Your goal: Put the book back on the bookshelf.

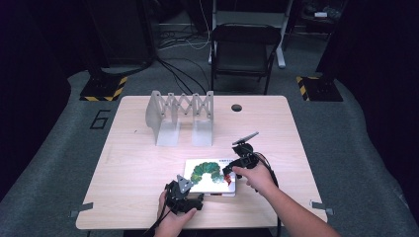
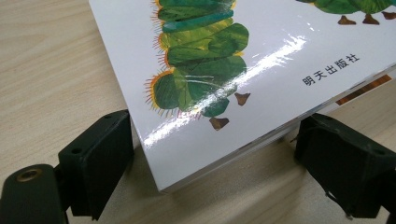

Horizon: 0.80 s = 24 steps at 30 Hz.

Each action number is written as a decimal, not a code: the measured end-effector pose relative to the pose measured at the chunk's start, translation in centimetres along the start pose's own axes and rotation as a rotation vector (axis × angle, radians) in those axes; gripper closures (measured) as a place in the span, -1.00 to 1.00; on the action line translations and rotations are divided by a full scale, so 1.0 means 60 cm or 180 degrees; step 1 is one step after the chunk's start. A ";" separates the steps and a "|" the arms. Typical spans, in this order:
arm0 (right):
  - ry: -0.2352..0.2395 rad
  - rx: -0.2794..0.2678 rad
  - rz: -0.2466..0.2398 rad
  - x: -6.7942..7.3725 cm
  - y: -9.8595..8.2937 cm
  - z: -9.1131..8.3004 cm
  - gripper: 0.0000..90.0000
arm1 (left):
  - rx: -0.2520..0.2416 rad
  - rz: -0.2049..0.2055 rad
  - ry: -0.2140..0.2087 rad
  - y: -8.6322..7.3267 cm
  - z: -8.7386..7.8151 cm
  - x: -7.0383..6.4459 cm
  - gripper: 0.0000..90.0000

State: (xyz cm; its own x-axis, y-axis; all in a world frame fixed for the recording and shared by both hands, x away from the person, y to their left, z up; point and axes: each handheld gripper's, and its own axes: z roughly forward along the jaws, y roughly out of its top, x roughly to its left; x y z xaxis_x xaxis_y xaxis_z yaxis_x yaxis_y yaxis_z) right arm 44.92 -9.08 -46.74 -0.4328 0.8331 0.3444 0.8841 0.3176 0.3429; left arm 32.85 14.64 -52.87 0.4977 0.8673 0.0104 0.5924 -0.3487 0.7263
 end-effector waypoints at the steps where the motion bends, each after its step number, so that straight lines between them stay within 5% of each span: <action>1: -0.0002 -0.0013 -0.0004 0.001 0.000 -0.002 -0.07 | -0.0003 -0.0001 -0.0003 0.000 0.000 0.000 -0.75; 24: 0.0154 -0.0279 -0.0140 0.037 0.017 -0.057 0.01 | -0.0012 -0.0027 -0.0011 0.000 -0.003 0.010 -0.64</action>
State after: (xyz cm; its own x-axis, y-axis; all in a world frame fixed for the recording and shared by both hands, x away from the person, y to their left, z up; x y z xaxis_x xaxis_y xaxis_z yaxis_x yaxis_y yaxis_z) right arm 44.26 -8.45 -42.62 -0.4807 0.7956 0.3686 0.8461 0.3106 0.4331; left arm 33.05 15.19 -52.74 0.4948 0.8690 0.0018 0.5943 -0.3399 0.7289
